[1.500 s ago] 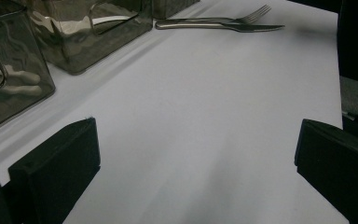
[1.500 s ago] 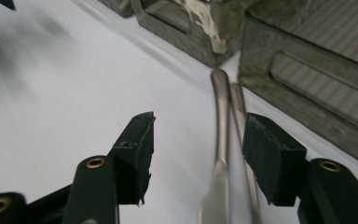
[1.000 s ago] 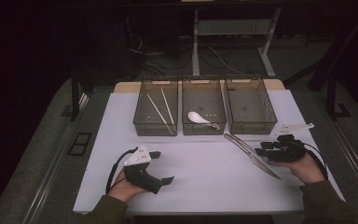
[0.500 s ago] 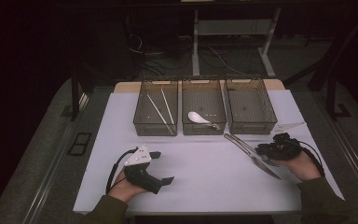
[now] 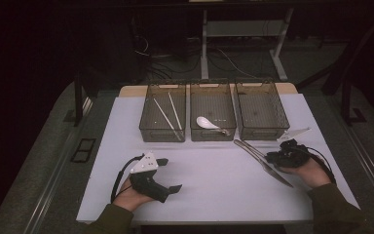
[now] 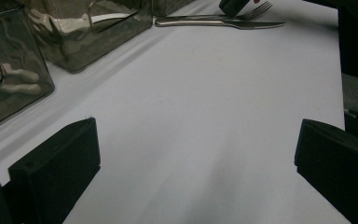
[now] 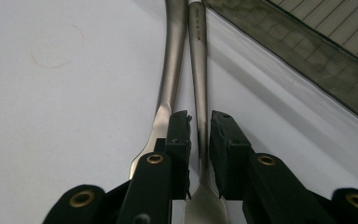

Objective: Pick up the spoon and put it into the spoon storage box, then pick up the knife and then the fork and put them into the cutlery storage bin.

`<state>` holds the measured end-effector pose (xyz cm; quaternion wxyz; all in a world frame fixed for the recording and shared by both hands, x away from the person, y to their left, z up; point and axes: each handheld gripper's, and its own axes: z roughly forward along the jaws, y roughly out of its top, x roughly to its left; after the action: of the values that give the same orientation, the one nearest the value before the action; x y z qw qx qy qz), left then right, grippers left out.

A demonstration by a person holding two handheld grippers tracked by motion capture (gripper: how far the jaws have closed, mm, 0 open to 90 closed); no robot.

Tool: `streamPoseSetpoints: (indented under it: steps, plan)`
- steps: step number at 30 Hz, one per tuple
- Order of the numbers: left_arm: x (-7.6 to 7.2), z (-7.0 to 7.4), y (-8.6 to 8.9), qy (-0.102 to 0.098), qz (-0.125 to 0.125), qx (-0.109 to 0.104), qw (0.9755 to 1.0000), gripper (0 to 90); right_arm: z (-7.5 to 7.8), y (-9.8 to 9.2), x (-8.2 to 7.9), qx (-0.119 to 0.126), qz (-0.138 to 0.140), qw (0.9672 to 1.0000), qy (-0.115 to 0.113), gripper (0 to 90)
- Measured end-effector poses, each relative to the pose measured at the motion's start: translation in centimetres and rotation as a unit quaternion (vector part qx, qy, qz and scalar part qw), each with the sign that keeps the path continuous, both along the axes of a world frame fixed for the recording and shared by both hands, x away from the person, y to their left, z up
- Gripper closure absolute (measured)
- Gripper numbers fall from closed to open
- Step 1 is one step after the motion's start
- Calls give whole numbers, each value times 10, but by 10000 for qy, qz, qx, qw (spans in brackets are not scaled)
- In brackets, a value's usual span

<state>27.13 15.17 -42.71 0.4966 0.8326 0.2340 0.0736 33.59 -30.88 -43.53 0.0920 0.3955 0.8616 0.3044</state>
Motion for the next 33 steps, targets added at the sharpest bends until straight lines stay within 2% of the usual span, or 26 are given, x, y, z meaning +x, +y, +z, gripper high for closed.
streamPoseSetpoints:
  steps: [7,23,30,33]
  plan:
    - [0,0,0,-5,-10,11,10000,0,-4,2,2,-204,57,9998,-8,784]
    - [-2,0,0,-25,3,36,10000,0,-3,10,-1,-577,148,9980,-205,847]
    - [-2,1,1,-25,-3,17,10000,0,-2,8,-1,-509,87,9986,-151,850]
    - [-2,1,2,-29,-3,15,10000,0,0,4,-1,-392,38,9992,-98,850]
